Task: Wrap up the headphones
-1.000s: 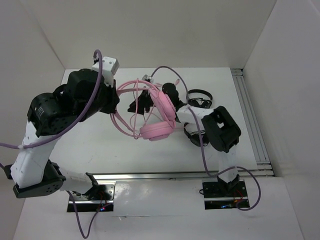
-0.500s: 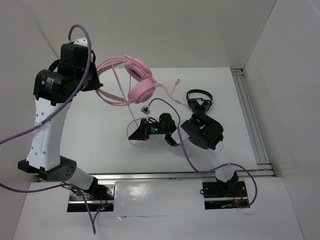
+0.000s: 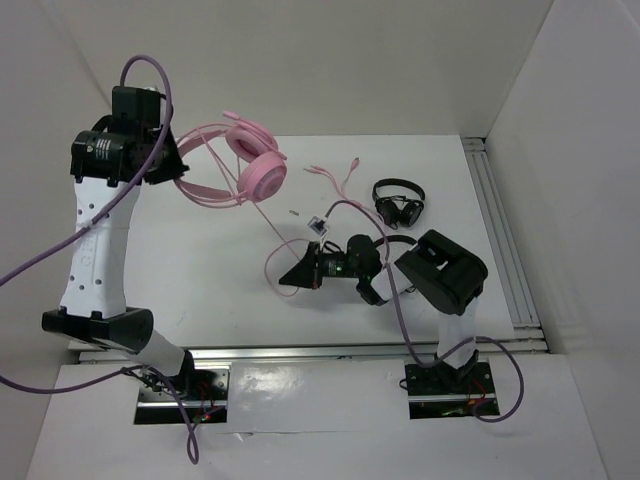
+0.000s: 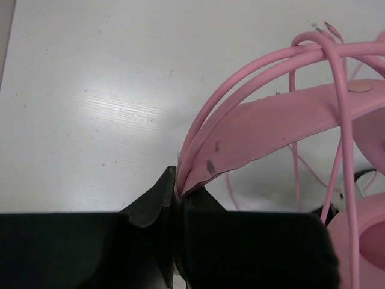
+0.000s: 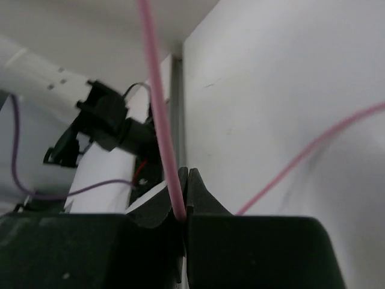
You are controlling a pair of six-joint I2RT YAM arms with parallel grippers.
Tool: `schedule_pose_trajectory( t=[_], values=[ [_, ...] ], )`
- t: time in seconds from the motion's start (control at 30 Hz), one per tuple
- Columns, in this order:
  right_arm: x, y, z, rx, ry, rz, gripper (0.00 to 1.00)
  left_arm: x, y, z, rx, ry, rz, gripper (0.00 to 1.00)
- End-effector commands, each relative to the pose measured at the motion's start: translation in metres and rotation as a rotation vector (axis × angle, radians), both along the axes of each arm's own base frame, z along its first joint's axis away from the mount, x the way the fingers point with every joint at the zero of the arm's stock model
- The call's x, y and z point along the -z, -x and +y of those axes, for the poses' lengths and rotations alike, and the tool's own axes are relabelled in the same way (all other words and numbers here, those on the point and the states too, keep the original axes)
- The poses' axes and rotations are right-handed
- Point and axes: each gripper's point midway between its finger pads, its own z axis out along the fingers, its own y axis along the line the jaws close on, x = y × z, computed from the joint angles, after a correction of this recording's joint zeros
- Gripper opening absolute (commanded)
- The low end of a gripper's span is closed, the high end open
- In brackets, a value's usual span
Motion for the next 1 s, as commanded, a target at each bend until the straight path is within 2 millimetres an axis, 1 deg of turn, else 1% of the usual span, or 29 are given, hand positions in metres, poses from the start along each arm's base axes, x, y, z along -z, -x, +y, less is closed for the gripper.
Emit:
schedule_pose_trajectory(
  t=[0.0, 0.03, 0.07, 0.1, 0.13, 0.17, 0.2, 0.23, 0.27, 0.3, 0.33, 0.37, 0.4, 0.43, 0.47, 0.5, 0.53, 0.57, 0.6, 0.63, 0.67, 0.73, 0.77, 0.8, 0.83, 0.87, 0.9, 0.93, 0.97],
  values=[
    [-0.058, 0.065, 0.017, -0.202, -0.157, -0.281, 0.0, -0.04, -0.033, 0.029, -0.202, 0.042, -0.239, 0.0],
    [-0.06, 0.077, 0.021, -0.232, -0.144, -0.295, 0.0, -0.035, -0.038, 0.031, -0.22, 0.037, -0.226, 0.0],
    [-0.076, 0.091, 0.022, -0.258, -0.149, -0.342, 0.0, -0.026, -0.048, 0.034, -0.238, 0.018, -0.203, 0.0],
    [-0.059, 0.099, 0.026, -0.261, -0.05, -0.288, 0.0, -0.021, -0.051, 0.046, -0.285, -0.018, -0.192, 0.0],
    [-0.062, 0.12, 0.037, -0.3, -0.024, -0.391, 0.0, -0.014, -0.053, 0.05, -0.302, -0.038, -0.169, 0.0],
    [-0.08, 0.129, 0.038, -0.287, -0.01, -0.455, 0.0, -0.006, -0.055, 0.053, -0.318, -0.058, -0.147, 0.0],
    [-0.061, 0.128, 0.038, -0.239, 0.13, -0.434, 0.0, 0.002, -0.056, 0.059, -0.341, -0.086, -0.125, 0.0],
    [-0.075, 0.129, 0.044, -0.229, 0.142, -0.533, 0.0, 0.01, -0.055, 0.061, -0.359, -0.095, -0.106, 0.0],
    [-0.092, 0.144, 0.046, -0.237, 0.14, -0.578, 0.0, 0.015, -0.055, 0.062, -0.359, -0.096, -0.101, 0.0],
    [-0.096, 0.145, 0.046, -0.229, 0.171, -0.603, 0.0, 0.041, -0.052, 0.063, -0.363, -0.117, -0.045, 0.0],
    [-0.1, 0.135, 0.046, -0.189, 0.26, -0.649, 0.0, 0.044, -0.046, 0.066, -0.361, -0.132, -0.05, 0.0],
    [-0.101, 0.14, 0.048, -0.19, 0.303, -0.679, 0.0, 0.055, -0.044, 0.062, -0.337, -0.148, -0.034, 0.0],
    [-0.108, 0.134, 0.046, -0.158, 0.346, -0.709, 0.0, 0.082, -0.043, 0.06, -0.308, -0.155, 0.016, 0.0],
    [-0.114, 0.119, 0.041, -0.087, 0.442, -0.732, 0.0, 0.098, -0.039, 0.055, -0.288, -0.157, 0.057, 0.0],
    [-0.118, 0.11, 0.036, -0.069, 0.489, -0.774, 0.0, 0.103, -0.033, 0.05, -0.248, -0.179, 0.07, 0.0],
    [-0.118, 0.103, 0.033, -0.048, 0.544, -0.789, 0.0, 0.13, -0.025, 0.047, -0.223, -0.203, 0.137, 0.0],
    [-0.123, 0.088, 0.024, 0.0, 0.637, -0.804, 0.0, 0.135, -0.022, 0.047, -0.215, -0.22, 0.142, 0.0],
    [-0.126, 0.077, 0.018, 0.025, 0.692, -0.83, 0.0, 0.146, -0.02, 0.043, -0.194, -0.231, 0.162, 0.0],
    [-0.125, 0.069, 0.014, 0.047, 0.748, -0.842, 0.0, 0.158, -0.013, 0.045, -0.173, -0.253, 0.188, 0.0],
    [-0.124, 0.054, -0.002, 0.111, 0.856, -0.86, 0.0, 0.159, -0.013, 0.04, -0.154, -0.227, 0.183, 0.0],
    [-0.144, 0.043, -0.004, 0.173, 0.877, -0.894, 0.0, 0.16, -0.013, 0.034, -0.128, -0.225, 0.184, 0.0],
    [-0.158, 0.028, -0.016, 0.262, 0.959, -0.935, 0.0, 0.164, -0.008, 0.029, -0.1, -0.238, 0.208, 0.0],
    [-0.176, 0.012, -0.027, 0.381, 1.02, -0.984, 0.0, 0.164, -0.008, 0.018, -0.062, -0.247, 0.206, 0.0],
    [-0.187, 0.009, -0.03, 0.432, 1.035, -1.015, 0.0, 0.169, -0.004, 0.013, -0.032, -0.263, 0.236, 0.0],
    [-0.206, -0.007, -0.04, 0.592, 1.053, -1.036, 0.0, 0.171, -0.001, 0.007, -0.013, -0.269, 0.247, 0.0],
    [-0.214, -0.011, -0.043, 0.63, 1.079, -1.095, 0.0, 0.171, 0.0, -0.006, 0.035, -0.279, 0.243, 0.0],
    [-0.223, -0.014, -0.046, 0.668, 1.074, -1.119, 0.0, 0.175, 0.005, -0.011, 0.063, -0.293, 0.264, 0.0],
    [-0.242, -0.027, -0.052, 0.813, 1.034, -1.107, 0.0, 0.178, 0.007, -0.016, 0.082, -0.298, 0.271, 0.0],
    [-0.237, -0.033, -0.059, 0.847, 1.056, -1.126, 0.0, 0.172, 0.012, -0.02, 0.096, -0.295, 0.249, 0.0]
  ],
)
